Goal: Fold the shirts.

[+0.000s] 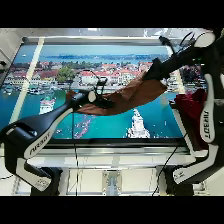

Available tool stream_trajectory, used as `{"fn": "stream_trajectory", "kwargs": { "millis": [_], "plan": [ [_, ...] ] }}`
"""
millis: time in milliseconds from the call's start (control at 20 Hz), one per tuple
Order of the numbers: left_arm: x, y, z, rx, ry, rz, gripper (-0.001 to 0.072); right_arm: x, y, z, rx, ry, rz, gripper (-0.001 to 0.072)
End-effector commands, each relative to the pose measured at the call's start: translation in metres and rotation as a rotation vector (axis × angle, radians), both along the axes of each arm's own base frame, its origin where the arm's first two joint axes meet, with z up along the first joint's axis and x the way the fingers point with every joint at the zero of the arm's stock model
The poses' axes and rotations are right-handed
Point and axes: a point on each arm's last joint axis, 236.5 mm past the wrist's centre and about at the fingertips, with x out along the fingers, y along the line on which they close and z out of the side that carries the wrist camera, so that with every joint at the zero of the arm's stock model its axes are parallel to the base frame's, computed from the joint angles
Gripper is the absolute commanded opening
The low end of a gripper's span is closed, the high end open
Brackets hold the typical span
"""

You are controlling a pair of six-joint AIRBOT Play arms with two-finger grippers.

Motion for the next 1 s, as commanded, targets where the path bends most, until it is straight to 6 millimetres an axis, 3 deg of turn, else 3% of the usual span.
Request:
{"fn": "stream_trajectory", "kwargs": {
  "millis": [0, 100, 200, 300, 400, 500, 600, 650, 700, 750, 850, 950],
  "plan": [
    [-0.003, -0.045, 0.007, -0.109, -0.05, 0.005, 0.0013, -0.024, 0.005, 0.037, -0.013, -0.041, -0.022, 0.0013],
    [0.006, -0.043, 0.021, -0.133, -0.062, 0.023, 0.0013, -0.026, 0.021, 0.038, -0.011, -0.037, -0.02, 0.0012],
    [0.028, -0.008, 0.051, -0.08, -0.147, 0.025, 0.0013, -0.018, 0.042, 0.033, -0.026, -0.065, -0.03, 0.0012],
    [0.051, 0.062, 0.095, 0.034, -0.242, 0.053, 0.0013, -0.007, 0.079, 0.031, -0.007, -0.129, -0.032, 0.0012],
    [0.06, 0.134, 0.141, 0.101, -0.294, 0.14, 0.0014, 0.005, 0.133, 0.026, 0.03, -0.207, -0.032, 0.0012],
    [0.058, 0.198, 0.189, 0.104, -0.342, 0.262, 0.0014, 0.015, 0.2, 0.013, 0.083, -0.283, -0.031, 0.0012],
    [0.05, 0.248, 0.23, 0.104, -0.402, 0.367, 0.0014, 0.02, 0.273, -0.002, 0.167, -0.354, -0.056, 0.0019],
    [0.044, 0.265, 0.244, 0.105, -0.423, 0.404, 0.0013, 0.018, 0.303, -0.008, 0.208, -0.378, -0.069, 0.0164],
    [0.039, 0.279, 0.255, 0.107, -0.44, 0.434, 0.0014, 0.012, 0.325, -0.013, 0.231, -0.39, -0.069, 0.0443],
    [0.033, 0.29, 0.264, 0.11, -0.451, 0.459, 0.0014, 0.002, 0.339, -0.018, 0.235, -0.393, -0.052, 0.06],
    [0.025, 0.304, 0.27, 0.118, -0.451, 0.488, 0.0014, 0.004, 0.333, -0.02, 0.185, -0.45, -0.037, 0.0597],
    [0.024, 0.307, 0.269, 0.121, -0.442, 0.494, 0.0014, 0.026, 0.3, -0.008, 0.139, -0.488, -0.066, 0.0594]
  ]
}}
